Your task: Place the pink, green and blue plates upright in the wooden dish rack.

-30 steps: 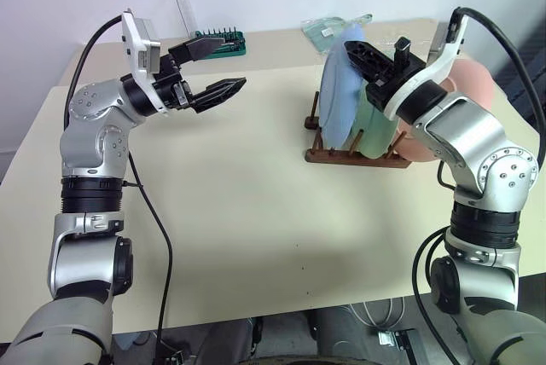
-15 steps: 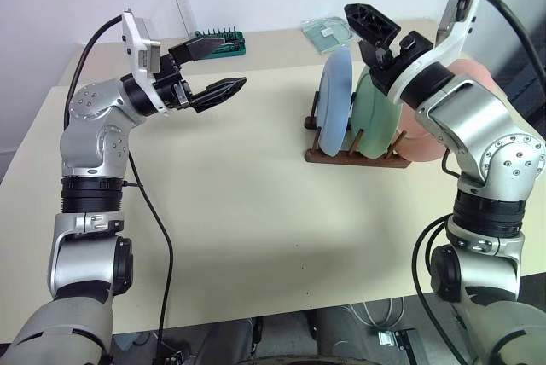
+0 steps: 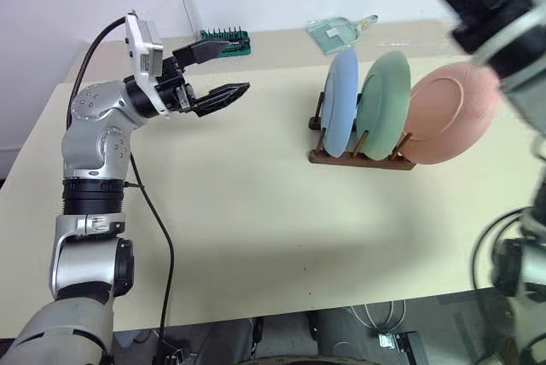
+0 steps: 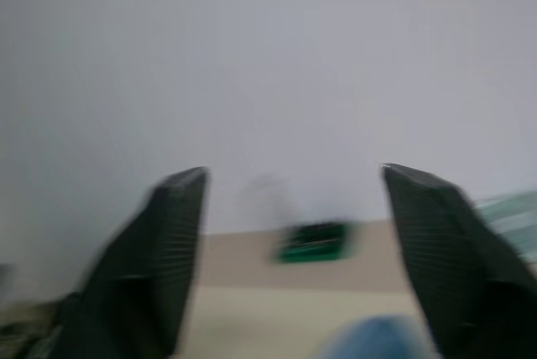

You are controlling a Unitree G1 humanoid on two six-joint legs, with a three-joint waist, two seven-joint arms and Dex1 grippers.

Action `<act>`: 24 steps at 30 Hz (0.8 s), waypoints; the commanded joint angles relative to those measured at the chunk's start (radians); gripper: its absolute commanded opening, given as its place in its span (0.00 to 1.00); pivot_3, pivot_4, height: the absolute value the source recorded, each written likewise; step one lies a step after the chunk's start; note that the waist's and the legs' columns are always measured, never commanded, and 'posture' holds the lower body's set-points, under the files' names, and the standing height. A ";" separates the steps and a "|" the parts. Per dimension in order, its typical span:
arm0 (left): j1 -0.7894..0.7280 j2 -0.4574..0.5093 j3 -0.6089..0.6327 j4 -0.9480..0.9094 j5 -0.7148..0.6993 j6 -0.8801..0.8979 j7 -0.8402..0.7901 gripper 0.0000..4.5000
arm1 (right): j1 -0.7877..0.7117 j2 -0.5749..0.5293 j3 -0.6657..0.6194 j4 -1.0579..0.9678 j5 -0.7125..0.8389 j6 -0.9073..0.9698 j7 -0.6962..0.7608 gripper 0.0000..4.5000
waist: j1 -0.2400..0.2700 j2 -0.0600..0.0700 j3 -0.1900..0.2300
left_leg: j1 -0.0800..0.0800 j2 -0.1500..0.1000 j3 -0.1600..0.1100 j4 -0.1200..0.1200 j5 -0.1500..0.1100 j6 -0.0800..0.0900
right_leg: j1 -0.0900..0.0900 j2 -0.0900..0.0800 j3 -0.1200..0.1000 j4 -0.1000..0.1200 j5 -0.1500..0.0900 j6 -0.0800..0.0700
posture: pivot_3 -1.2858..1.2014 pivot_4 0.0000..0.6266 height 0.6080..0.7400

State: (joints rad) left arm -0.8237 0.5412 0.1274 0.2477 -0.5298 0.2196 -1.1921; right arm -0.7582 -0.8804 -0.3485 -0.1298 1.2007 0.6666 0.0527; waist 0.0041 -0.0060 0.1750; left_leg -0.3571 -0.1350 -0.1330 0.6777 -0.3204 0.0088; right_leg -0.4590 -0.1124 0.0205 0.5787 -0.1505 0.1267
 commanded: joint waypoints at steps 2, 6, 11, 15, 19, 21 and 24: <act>0.015 0.005 -0.007 -0.067 -0.032 0.027 -0.036 1.00 | 0.084 -0.124 -0.084 0.103 -0.275 -0.112 0.100 0.18 | 0.002 0.000 0.000 | 0.000 0.000 0.001 0.000 0.000 0.000 | 0.000 0.000 0.000 0.000 0.000 0.000 | 0.52 0.24 1.00; 0.008 -0.007 -0.011 -0.062 -0.033 0.030 -0.036 1.00 | 0.237 -0.168 -0.132 0.127 -0.461 -0.182 0.137 0.02 | 0.003 0.000 0.000 | 0.001 0.001 0.002 0.000 0.000 0.000 | 0.001 0.000 0.001 0.000 0.000 0.000 | 0.52 0.24 1.00; -0.020 -0.013 -0.015 -0.031 -0.028 0.025 -0.043 1.00 | 0.374 -0.189 -0.141 0.160 -0.661 -0.204 0.129 0.02 | 0.006 0.001 0.000 | 0.001 0.001 0.003 0.001 0.000 0.000 | 0.000 0.000 0.002 0.001 0.000 0.000 | 0.52 0.24 1.00; -0.028 -0.014 -0.017 -0.022 -0.025 0.023 -0.051 1.00 | 0.461 -0.165 -0.099 0.104 -0.688 -0.106 0.185 0.02 | 0.007 0.000 0.000 | 0.001 0.001 0.003 0.001 0.000 0.000 | 0.001 0.000 0.003 0.000 0.000 0.000 | 0.52 0.24 1.00; -0.027 -0.012 -0.016 -0.028 -0.025 0.026 -0.049 1.00 | 0.485 -0.134 -0.094 0.095 -0.710 -0.051 0.197 0.02 | 0.006 0.001 0.000 | 0.001 0.001 0.004 0.001 0.000 0.000 | 0.001 0.000 0.003 0.001 0.001 0.001 | 0.52 0.24 1.00; -0.023 -0.008 -0.014 -0.035 -0.028 0.029 -0.047 1.00 | 0.483 -0.114 -0.097 0.089 -0.719 -0.053 0.205 0.02 | 0.008 0.000 0.000 | 0.001 0.001 0.004 0.001 0.000 0.000 | 0.001 0.000 0.003 0.000 0.001 0.001 | 0.52 0.24 1.00; -0.019 -0.003 -0.012 -0.036 -0.027 0.030 -0.045 1.00 | 0.452 -0.089 -0.105 0.064 -0.698 -0.028 0.223 0.02 | 0.008 0.000 0.000 | 0.001 0.001 0.003 0.001 0.000 0.000 | 0.001 0.000 0.003 0.000 0.001 0.001 | 0.52 0.24 1.00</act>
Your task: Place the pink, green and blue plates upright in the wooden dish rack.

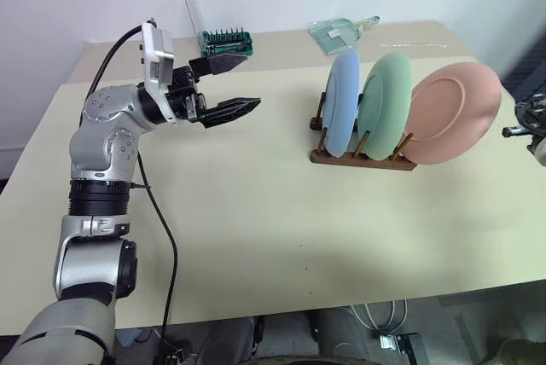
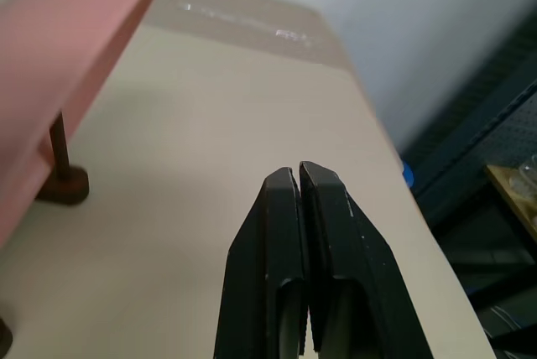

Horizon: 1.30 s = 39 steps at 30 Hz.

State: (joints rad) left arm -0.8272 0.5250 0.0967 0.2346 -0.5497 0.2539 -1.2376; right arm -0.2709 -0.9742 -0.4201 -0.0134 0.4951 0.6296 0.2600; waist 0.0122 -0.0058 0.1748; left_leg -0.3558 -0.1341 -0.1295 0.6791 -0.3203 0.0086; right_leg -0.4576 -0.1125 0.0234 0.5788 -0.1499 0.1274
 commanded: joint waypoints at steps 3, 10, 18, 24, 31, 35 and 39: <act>-0.011 0.015 0.018 -0.029 -0.009 -0.003 0.002 1.00 | -0.078 0.025 -0.034 -0.083 0.033 0.053 0.031 0.02 | 0.000 0.000 0.000 | 0.000 0.000 0.000 0.000 0.000 0.000 | 0.000 0.000 0.000 0.000 0.000 0.000 | 0.52 0.24 1.00; -0.004 0.015 0.018 -0.037 -0.014 0.004 0.005 1.00 | -0.143 0.063 -0.045 -0.176 0.118 0.143 0.081 0.02 | 0.001 0.000 0.000 | 0.000 0.000 -0.001 0.000 0.000 0.000 | 0.000 0.000 0.000 0.000 0.000 0.000 | 0.52 0.24 1.00; 0.002 0.022 0.010 -0.041 -0.013 0.019 0.002 1.00 | -0.160 0.046 -0.051 -0.116 0.007 0.091 0.055 0.02 | 0.001 0.000 0.000 | -0.001 0.000 -0.001 0.001 0.000 0.000 | 0.000 0.000 0.000 0.000 0.000 0.000 | 0.52 0.24 1.00; 0.049 0.070 -0.033 -0.075 -0.014 0.114 -0.051 1.00 | -0.264 0.083 -0.102 -0.058 -0.018 -0.018 0.016 0.02 | -0.007 0.000 0.000 | 0.000 0.000 0.000 0.000 0.000 0.000 | 0.000 0.000 0.000 0.000 0.000 0.000 | 0.52 0.24 1.00; 0.114 0.161 -0.060 -0.106 -0.009 0.218 -0.094 1.00 | -0.405 0.220 -0.214 -0.260 0.589 0.181 0.169 0.02 | -0.012 0.001 0.001 | 0.000 0.001 -0.001 -0.001 0.000 0.000 | -0.001 0.001 0.000 0.000 0.000 0.000 | 0.52 0.24 1.00; 0.154 0.195 -0.050 -0.158 -0.022 0.265 -0.088 1.00 | -0.345 0.202 -0.232 -0.369 0.870 0.249 0.267 0.02 | -0.001 0.000 0.000 | -0.001 0.002 -0.003 -0.002 0.000 0.000 | -0.001 0.002 -0.001 -0.001 0.000 0.000 | 0.52 0.24 1.00; 0.214 0.211 -0.015 -0.207 -0.034 0.262 -0.067 1.00 | -0.278 0.178 -0.162 -0.395 0.936 0.279 0.349 0.02 | 0.001 -0.001 0.000 | 0.000 0.001 -0.003 0.001 -0.004 0.006 | 0.002 0.001 -0.002 -0.002 0.001 0.000 | 0.52 0.24 1.00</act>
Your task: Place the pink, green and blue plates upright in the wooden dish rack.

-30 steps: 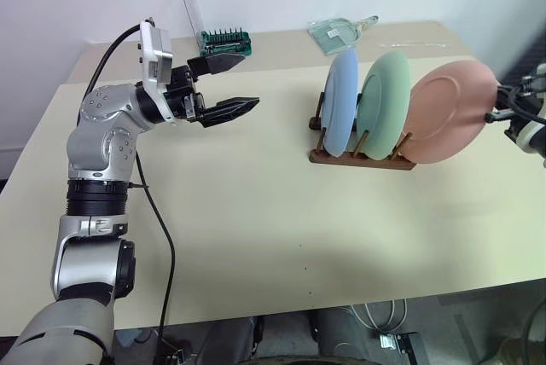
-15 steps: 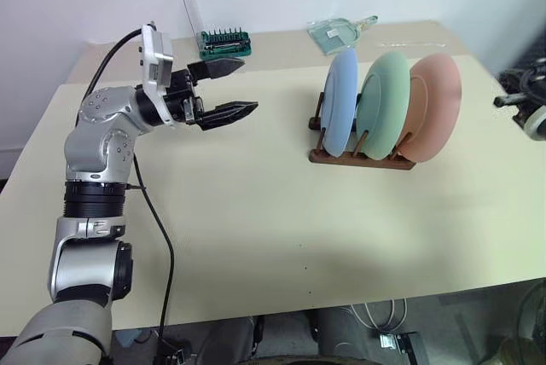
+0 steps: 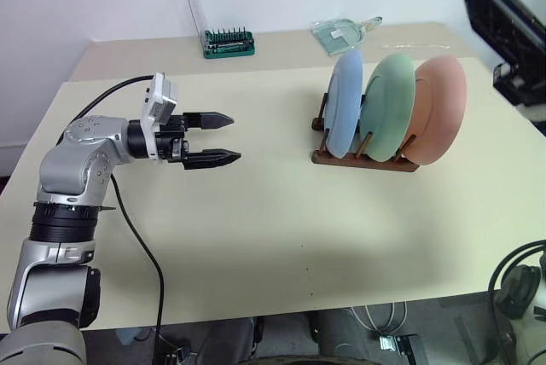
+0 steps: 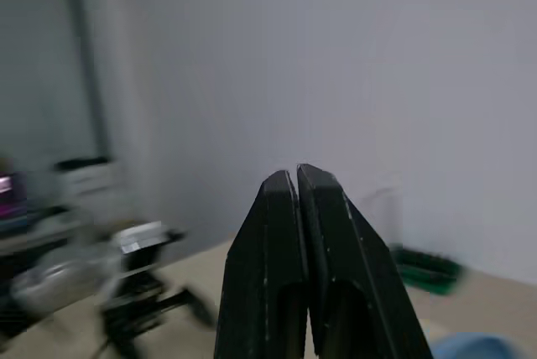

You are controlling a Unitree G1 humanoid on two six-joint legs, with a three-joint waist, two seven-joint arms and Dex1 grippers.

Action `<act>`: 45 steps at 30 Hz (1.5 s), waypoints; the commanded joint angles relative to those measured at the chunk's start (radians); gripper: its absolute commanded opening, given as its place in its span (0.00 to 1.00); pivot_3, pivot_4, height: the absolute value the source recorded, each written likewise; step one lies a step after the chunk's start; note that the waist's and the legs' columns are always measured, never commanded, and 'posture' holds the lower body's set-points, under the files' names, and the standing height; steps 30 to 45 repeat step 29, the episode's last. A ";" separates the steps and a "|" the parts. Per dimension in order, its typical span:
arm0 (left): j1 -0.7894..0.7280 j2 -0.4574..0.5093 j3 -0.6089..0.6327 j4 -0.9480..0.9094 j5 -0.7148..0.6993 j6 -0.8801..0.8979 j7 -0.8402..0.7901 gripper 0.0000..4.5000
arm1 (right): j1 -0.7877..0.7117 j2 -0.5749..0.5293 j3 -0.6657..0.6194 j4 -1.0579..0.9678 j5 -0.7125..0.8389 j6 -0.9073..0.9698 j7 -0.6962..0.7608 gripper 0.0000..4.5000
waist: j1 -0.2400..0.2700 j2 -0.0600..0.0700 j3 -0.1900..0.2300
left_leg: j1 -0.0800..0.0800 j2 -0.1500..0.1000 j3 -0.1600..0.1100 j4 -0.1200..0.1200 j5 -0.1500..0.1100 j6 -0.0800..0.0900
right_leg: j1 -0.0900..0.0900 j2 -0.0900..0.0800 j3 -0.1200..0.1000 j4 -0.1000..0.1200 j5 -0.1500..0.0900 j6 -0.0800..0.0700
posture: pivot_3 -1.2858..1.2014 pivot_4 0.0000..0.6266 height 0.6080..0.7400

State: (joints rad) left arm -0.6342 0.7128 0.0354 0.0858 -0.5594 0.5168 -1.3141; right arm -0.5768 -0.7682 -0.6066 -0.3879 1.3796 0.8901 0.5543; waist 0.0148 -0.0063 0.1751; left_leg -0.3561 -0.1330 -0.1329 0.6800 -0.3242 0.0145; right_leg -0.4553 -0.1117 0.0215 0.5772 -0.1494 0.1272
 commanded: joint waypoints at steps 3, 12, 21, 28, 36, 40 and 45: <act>0.055 0.018 0.065 -0.082 -0.032 -0.002 0.034 1.00 | 0.102 -0.070 0.127 -0.048 0.027 0.068 0.139 0.20 | -0.003 0.000 0.000 | 0.001 0.000 0.001 0.000 -0.001 0.001 | -0.001 0.000 0.000 0.001 0.000 0.000 | 0.52 0.24 1.00; 0.166 -0.013 0.053 -0.205 -0.030 -0.014 0.127 1.00 | 0.247 -0.184 0.260 -0.059 -0.272 -0.082 0.472 0.99 | 0.000 0.000 0.000 | 0.000 0.002 0.003 0.001 0.001 -0.004 | -0.003 0.002 0.001 0.001 0.000 0.000 | 0.52 0.24 1.00; 0.184 -0.060 0.031 -0.218 -0.018 -0.058 0.164 1.00 | 0.332 -0.220 0.328 -0.059 -0.485 -0.233 0.596 0.99 | -0.001 0.000 0.000 | 0.000 0.002 0.003 0.001 0.001 -0.004 | -0.001 0.001 0.000 0.001 0.000 0.000 | 0.52 0.24 1.00; 0.193 -0.063 0.038 -0.226 -0.009 -0.093 0.183 1.00 | 0.233 -0.182 0.397 0.000 -0.565 -0.289 0.588 0.99 | -0.001 0.000 0.000 | 0.000 0.003 0.003 0.001 0.000 -0.006 | -0.002 0.002 0.000 0.001 0.000 0.000 | 0.52 0.24 1.00; 0.196 -0.061 0.040 -0.232 -0.011 -0.094 0.184 1.00 | 0.227 -0.178 0.411 0.007 -0.581 -0.300 0.594 0.99 | -0.001 0.000 0.000 | 0.000 0.003 0.003 0.001 0.000 -0.006 | -0.002 0.002 0.000 0.001 0.000 0.000 | 0.52 0.24 1.00; 0.196 -0.061 0.040 -0.232 -0.011 -0.094 0.184 1.00 | 0.227 -0.178 0.411 0.007 -0.581 -0.300 0.594 0.99 | -0.001 0.000 0.000 | 0.000 0.003 0.003 0.001 0.000 -0.006 | -0.002 0.002 0.000 0.001 0.000 0.000 | 0.52 0.24 1.00; 0.196 -0.061 0.040 -0.232 -0.011 -0.094 0.184 1.00 | 0.227 -0.178 0.411 0.007 -0.581 -0.300 0.594 0.99 | -0.001 0.000 0.000 | 0.000 0.003 0.003 0.001 0.000 -0.006 | -0.002 0.002 0.000 0.001 0.000 0.000 | 0.52 0.24 1.00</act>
